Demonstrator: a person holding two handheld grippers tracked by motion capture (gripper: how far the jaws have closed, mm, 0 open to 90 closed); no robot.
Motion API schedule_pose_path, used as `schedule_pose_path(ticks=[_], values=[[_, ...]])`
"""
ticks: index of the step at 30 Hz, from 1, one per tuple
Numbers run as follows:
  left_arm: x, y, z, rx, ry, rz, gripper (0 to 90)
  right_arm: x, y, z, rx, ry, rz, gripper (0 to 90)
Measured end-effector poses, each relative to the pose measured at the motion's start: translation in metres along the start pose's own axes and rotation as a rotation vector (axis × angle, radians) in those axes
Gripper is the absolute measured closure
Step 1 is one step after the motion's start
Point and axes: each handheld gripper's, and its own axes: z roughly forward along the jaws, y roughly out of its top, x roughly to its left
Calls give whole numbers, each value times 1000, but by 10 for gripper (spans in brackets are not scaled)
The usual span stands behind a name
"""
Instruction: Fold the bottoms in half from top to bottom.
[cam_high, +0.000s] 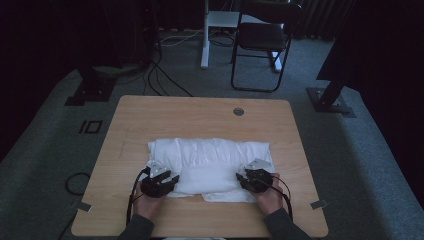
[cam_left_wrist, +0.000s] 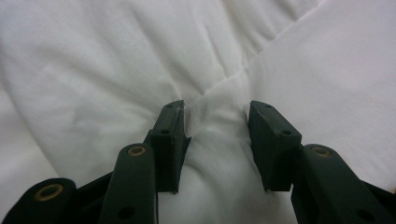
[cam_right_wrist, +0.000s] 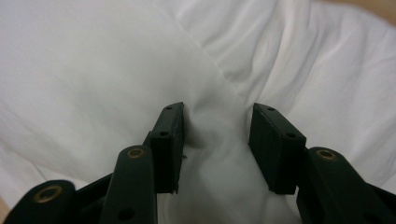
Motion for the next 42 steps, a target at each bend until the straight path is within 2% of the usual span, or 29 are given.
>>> schedule_pose_path(ticks=[1,3,4,9,10,12,14,16,18,20,24,28,29,31,35,38,42], values=[[0,0,0,0,0,0,579,0,0,0,0,0,0,545],[-3,0,1,6,25,13,579,3,-5,7,7,-26,-47,554],[-3,-1,2,6,25,8,578,4,-7,10,2,-21,-44,556],[3,0,3,-4,9,-26,574,-9,-10,15,-32,66,34,561],[5,1,3,-6,7,-38,562,-10,-9,17,-43,67,34,562],[11,4,0,-24,3,-72,503,-10,-5,23,-53,50,14,563],[14,7,-5,-36,18,-70,385,-9,-3,26,-59,45,6,563],[19,12,-16,-75,73,-53,356,-11,1,32,-74,54,10,564],[27,16,-23,-82,153,-59,303,-13,3,36,-86,59,8,564],[41,15,-24,-74,195,-106,275,-13,3,37,-89,63,11,564],[66,8,-14,-11,239,-191,235,-15,5,39,-93,73,22,564],[74,7,-11,-13,249,-216,233,-17,7,42,-99,81,25,565],[75,7,-9,-15,241,-223,233,-17,8,42,-98,83,27,565],[77,6,-6,3,237,-228,228,-19,8,42,-92,92,43,566],[80,5,-2,14,234,-246,211,-20,17,45,-54,96,62,565],[83,4,-1,13,226,-263,208,-20,18,48,-70,95,68,566],[84,4,0,11,225,-260,201,-22,18,48,-69,107,81,566]])
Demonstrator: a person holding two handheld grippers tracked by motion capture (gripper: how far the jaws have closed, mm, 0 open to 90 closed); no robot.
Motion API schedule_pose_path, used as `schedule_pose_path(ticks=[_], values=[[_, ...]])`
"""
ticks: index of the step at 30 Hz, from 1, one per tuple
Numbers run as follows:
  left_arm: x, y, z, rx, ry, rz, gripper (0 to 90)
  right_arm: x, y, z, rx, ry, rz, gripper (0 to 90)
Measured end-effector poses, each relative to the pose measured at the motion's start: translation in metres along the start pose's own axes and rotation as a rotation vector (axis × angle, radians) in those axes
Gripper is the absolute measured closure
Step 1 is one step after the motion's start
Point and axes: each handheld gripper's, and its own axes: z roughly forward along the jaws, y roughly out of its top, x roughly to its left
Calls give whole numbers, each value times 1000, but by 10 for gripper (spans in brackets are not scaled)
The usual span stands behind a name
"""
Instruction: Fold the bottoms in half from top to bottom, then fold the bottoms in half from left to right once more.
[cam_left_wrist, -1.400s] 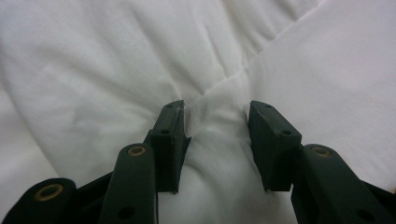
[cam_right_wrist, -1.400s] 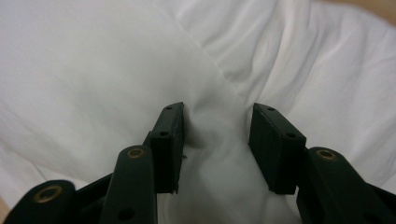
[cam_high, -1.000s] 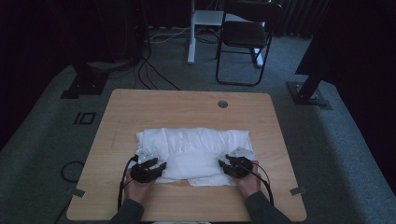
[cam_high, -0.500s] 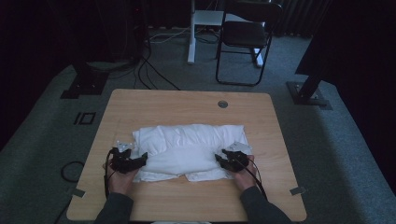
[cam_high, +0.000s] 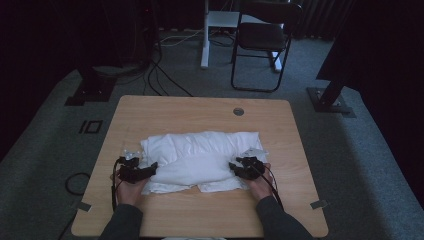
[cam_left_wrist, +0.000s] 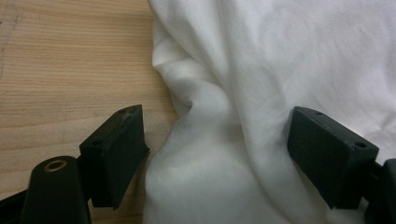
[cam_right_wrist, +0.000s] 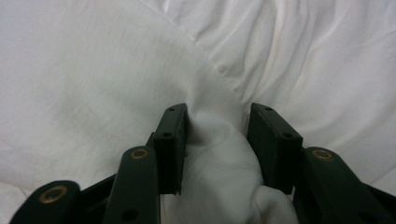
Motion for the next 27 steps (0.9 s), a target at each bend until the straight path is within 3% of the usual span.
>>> schedule_pose_path(ticks=[10,12,20,24,27], values=[[2,2,-2,20,-22,-16,202,-3,7,1,49,18,13,565],[2,6,-2,49,-21,-2,201,-3,7,1,50,22,16,564],[-1,10,4,71,23,39,187,-3,7,0,49,24,13,563],[-3,9,4,85,88,65,174,-2,6,0,47,19,11,562],[-5,9,3,95,89,74,177,0,6,0,46,8,13,561]])
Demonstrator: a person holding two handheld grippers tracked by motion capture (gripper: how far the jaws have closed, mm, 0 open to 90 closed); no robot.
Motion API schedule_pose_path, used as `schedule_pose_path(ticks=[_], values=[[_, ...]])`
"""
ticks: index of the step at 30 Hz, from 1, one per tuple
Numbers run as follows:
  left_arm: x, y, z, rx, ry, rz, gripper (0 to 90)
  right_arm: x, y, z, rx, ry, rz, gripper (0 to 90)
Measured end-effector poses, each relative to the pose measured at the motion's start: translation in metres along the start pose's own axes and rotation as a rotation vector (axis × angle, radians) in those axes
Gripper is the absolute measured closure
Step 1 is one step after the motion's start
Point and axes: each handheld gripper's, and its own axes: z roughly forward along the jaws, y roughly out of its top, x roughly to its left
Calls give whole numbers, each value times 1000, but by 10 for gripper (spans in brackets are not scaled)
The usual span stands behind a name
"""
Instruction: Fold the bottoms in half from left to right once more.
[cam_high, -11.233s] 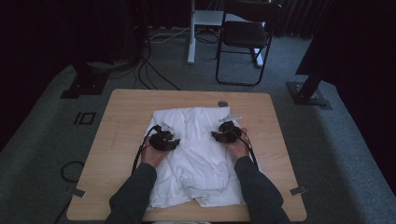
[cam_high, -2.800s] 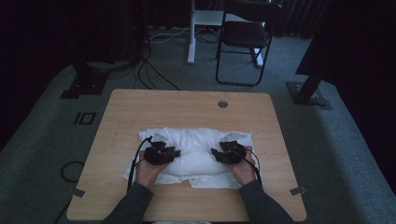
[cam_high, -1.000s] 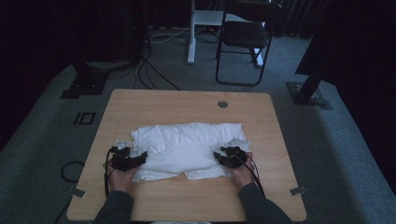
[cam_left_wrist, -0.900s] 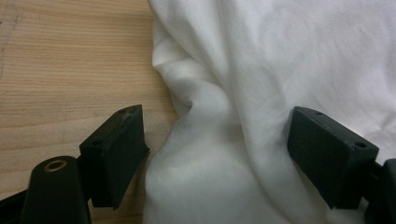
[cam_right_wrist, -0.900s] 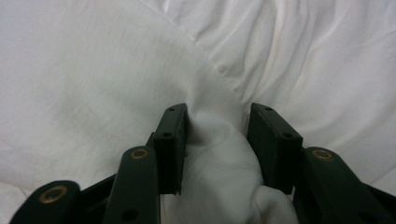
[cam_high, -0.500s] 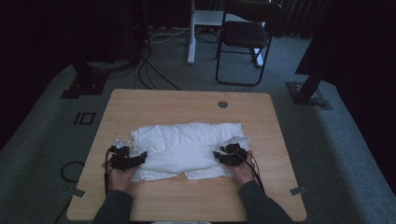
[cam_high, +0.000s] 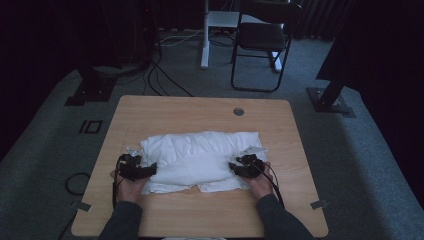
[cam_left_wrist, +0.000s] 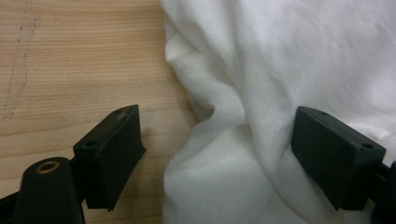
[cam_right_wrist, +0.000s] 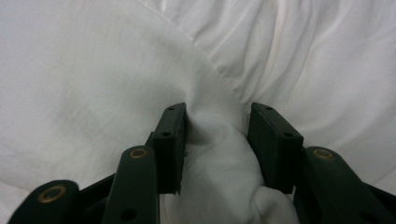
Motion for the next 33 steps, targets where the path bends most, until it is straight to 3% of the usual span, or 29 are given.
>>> schedule_pose_path(ticks=[3,6,9,10,13,16,21,23,25,29,33], values=[[-5,0,-3,7,-13,17,250,3,0,0,0,-18,-2,559],[-10,0,-7,4,-58,40,478,5,0,-1,5,-33,-2,559],[-8,0,-6,-4,-143,29,776,7,0,-1,12,-34,2,557],[-7,0,-6,-9,-140,30,830,8,0,-2,16,-31,1,555],[-4,4,-12,-55,-132,26,850,9,0,-4,30,-15,5,548],[-2,13,-31,-130,-150,18,851,9,3,-7,36,-5,25,494],[-3,36,-54,-232,-173,45,850,17,17,-24,-89,4,35,430],[-4,45,-59,-257,-178,47,850,27,28,-31,-161,2,8,426],[-7,52,-64,-282,-184,52,851,36,37,-32,-184,7,-14,417],[-12,62,-72,-318,-200,70,851,56,54,-11,-127,35,-73,413],[-18,69,-81,-366,-246,93,853,75,51,34,62,1,-149,437]])
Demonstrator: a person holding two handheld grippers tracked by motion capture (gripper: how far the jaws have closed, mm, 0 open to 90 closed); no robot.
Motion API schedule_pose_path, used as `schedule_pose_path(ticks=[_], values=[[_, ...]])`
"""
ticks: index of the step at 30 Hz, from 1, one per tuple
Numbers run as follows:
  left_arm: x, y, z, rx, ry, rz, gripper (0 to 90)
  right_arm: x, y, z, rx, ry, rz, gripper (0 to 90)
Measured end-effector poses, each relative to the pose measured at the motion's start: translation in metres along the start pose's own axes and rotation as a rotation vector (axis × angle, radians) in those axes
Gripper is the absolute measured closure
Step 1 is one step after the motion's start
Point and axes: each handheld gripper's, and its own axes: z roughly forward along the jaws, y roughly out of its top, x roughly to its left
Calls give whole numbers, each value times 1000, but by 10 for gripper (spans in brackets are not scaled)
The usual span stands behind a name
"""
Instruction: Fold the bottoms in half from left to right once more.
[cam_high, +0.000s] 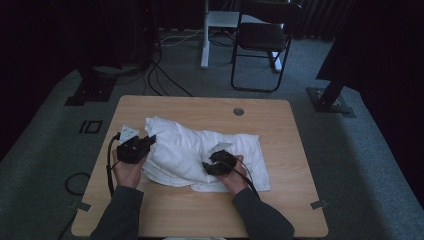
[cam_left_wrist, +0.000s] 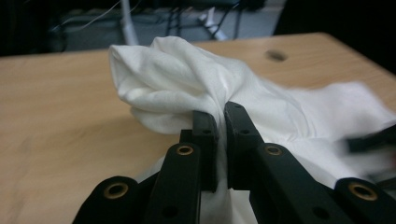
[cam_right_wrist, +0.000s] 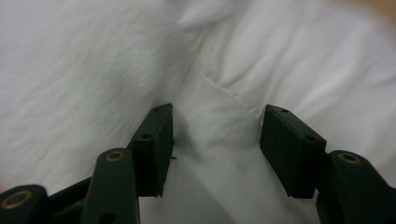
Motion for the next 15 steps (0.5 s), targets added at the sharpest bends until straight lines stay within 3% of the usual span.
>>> schedule_pose_path(ticks=[1,3,12,14,15], values=[[-3,2,-1,-9,4,11,853,4,-2,10,-10,6,-1,441],[-8,11,-3,-33,-10,17,853,5,-1,16,-34,35,54,442],[-38,32,5,-83,-105,59,852,27,10,28,-63,-1,78,445],[-43,34,8,-79,-110,74,852,28,15,29,-54,41,70,429],[-44,35,8,-79,-112,81,852,25,18,23,-49,104,65,401]])
